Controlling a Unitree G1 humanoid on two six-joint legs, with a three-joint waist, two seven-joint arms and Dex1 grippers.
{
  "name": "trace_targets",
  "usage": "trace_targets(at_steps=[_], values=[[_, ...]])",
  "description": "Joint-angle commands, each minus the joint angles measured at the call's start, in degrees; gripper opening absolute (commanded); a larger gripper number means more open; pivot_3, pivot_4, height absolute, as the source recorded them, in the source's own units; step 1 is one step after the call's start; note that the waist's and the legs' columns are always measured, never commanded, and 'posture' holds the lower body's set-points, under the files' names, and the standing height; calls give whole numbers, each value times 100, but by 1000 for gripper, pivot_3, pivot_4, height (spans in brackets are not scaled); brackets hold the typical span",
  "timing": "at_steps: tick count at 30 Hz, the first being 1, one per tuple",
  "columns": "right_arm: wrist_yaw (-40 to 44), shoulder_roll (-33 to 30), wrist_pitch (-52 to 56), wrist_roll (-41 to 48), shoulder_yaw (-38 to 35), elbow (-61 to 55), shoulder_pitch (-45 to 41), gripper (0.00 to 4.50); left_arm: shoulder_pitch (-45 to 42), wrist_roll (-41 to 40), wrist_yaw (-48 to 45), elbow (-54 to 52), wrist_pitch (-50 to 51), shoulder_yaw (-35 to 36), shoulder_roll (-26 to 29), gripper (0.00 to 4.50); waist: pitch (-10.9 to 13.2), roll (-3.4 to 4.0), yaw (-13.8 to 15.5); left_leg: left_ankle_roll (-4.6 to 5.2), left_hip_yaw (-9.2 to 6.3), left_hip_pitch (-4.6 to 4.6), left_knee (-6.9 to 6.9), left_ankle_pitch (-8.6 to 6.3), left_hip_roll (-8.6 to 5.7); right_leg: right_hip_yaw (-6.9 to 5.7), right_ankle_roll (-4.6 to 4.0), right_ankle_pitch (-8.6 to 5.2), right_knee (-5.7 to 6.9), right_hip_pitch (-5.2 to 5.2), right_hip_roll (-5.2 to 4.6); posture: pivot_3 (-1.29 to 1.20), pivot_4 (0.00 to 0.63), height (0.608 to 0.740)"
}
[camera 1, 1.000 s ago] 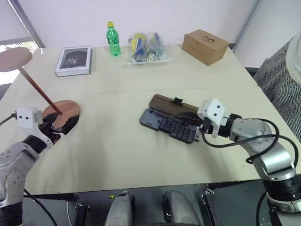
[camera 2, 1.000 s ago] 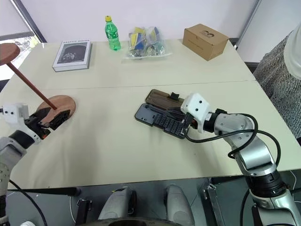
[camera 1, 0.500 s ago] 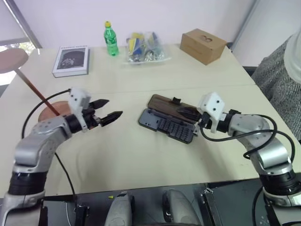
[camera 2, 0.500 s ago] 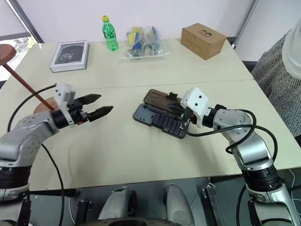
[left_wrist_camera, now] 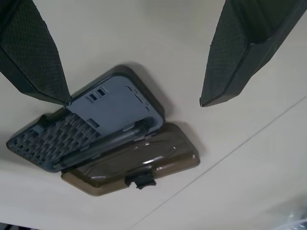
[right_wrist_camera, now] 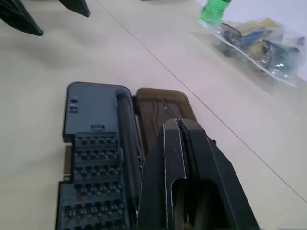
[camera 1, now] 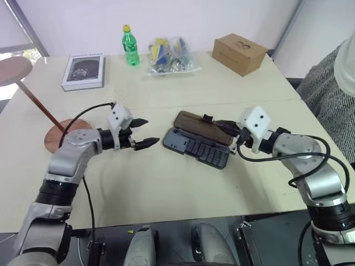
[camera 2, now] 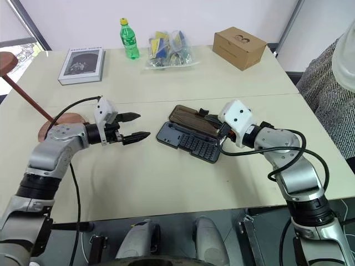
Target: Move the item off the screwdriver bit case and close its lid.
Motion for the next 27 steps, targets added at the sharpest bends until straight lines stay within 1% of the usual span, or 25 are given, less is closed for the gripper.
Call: trace_targets(at_steps=[1,8,9,11,13,18,20,21,22,24,25,27], values=[[-59,-41,-150,-64,-197,-51,23,0,-100,26,-91,-115,-74,75,-3,4439,0,0,2,0,0,0,0,0,0,0,0,0,0,0,0,0,150,740],[-90,-47,-200,-157,-183,26,20,0,-101,16,-94,-136,-48,131,-97,4439,0,0,3,0,-1,0,0,0,0,0,1,0,0,0,0,0,150,740],[-88,-46,-203,-167,-181,26,22,0,-96,14,-92,-144,-45,137,-103,4203,0,0,2,0,0,0,0,0,0,0,1,0,0,0,0,0,150,740],[-83,-34,-194,-182,-178,25,17,0,-82,16,-59,-162,-34,148,-118,3581,0,0,4,0,-1,0,0,0,0,0,1,0,1,0,0,0,150,740],[-71,-33,-179,-184,-182,21,18,0,-66,16,-18,-182,-17,165,-129,2640,0,0,6,0,-1,0,0,0,0,0,1,0,0,0,0,0,150,740],[-96,-94,-147,-303,-140,133,-5,0,-73,33,108,-211,11,185,-154,2640,0,0,4,0,-1,0,0,0,0,0,1,0,1,0,0,0,150,740],[-136,-64,39,-250,-200,215,-63,0,-73,29,134,-221,15,185,-166,2640,0,0,7,0,-1,0,0,0,0,0,1,0,0,0,-1,0,150,740],[-121,-80,112,-235,-211,247,-84,558,-70,28,142,-231,20,183,-172,2576,0,0,7,0,-1,0,1,0,0,0,1,0,0,0,-1,0,150,740],[-95,-107,142,-230,-214,277,-97,836,-68,30,153,-243,25,178,-179,2576,0,0,7,0,-1,0,1,0,0,0,1,0,0,0,-1,0,150,740],[-101,-200,97,-382,-143,339,-103,1919,-53,32,167,-265,24,171,-183,2576,0,0,6,0,-1,0,0,0,0,0,1,0,0,0,-1,0,150,740],[-113,-239,72,-460,-109,378,-111,2355,-47,32,172,-274,23,164,-186,2576,0,0,5,0,-1,0,1,0,0,0,1,0,0,0,-1,0,150,740],[-88,-279,33,-512,-84,431,-129,3444,-46,29,179,-290,34,151,-194,2576,0,0,5,0,-1,0,1,0,0,0,1,0,0,0,-1,0,150,740]])
